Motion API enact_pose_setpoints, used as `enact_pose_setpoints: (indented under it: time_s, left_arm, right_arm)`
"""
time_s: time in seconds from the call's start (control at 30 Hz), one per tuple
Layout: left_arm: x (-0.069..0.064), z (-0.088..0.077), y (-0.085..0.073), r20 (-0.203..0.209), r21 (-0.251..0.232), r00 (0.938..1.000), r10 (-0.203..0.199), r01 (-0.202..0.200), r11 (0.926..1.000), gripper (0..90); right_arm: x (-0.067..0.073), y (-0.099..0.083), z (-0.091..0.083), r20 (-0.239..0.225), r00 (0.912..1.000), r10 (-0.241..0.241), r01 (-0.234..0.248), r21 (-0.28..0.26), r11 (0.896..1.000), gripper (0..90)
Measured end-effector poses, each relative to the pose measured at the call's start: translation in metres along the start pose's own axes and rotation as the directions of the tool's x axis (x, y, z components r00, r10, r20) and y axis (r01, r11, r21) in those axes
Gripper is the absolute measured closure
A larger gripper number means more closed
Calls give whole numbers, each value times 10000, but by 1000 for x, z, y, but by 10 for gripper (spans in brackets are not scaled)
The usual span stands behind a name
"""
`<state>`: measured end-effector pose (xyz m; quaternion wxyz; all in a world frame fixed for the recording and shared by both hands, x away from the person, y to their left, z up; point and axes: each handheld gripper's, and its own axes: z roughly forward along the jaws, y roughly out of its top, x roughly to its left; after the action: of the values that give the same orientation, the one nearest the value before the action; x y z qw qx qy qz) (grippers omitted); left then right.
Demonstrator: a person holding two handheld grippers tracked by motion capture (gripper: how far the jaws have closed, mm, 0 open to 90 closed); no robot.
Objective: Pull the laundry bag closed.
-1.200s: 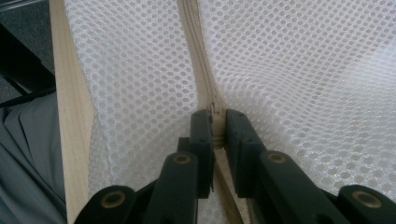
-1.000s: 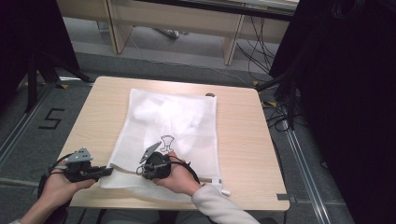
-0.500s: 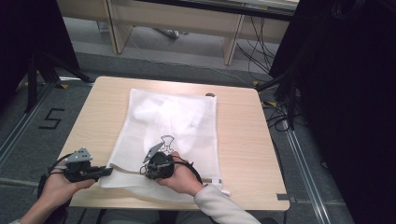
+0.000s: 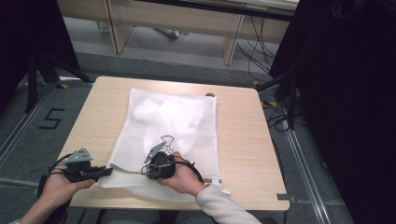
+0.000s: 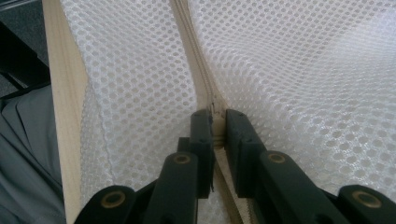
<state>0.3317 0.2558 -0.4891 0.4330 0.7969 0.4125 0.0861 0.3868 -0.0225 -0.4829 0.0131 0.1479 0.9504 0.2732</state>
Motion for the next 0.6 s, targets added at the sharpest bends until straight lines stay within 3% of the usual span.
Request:
enact_pose_setpoints:
  time_s: [0.03, 0.13, 0.17, 0.6]
  left_arm:
    - [0, 1, -1, -39, -196, 10000, -22, 21, 9998, 848]
    - [0, 1, -1, -26, -173, 10000, -25, 25, 9998, 848]
    - [0, 0, 0, 20, 46, 10000, 25, -25, 10000, 848]
    - [0, 0, -1, -35, -2, 10000, -79, 79, 10000, 848]
  right_arm:
    - [0, 0, 0, -4, 10000, -4, 4, 22, 10000, 823]
    - [-1, -2, -1, -5, 10000, 25, -25, -2, 10000, 823]
    - [-2, -2, -2, -11, 10000, 73, -73, -8, 10000, 823]
    - [-4, -6, -7, 93, 9999, 82, -83, 41, 10000, 824]
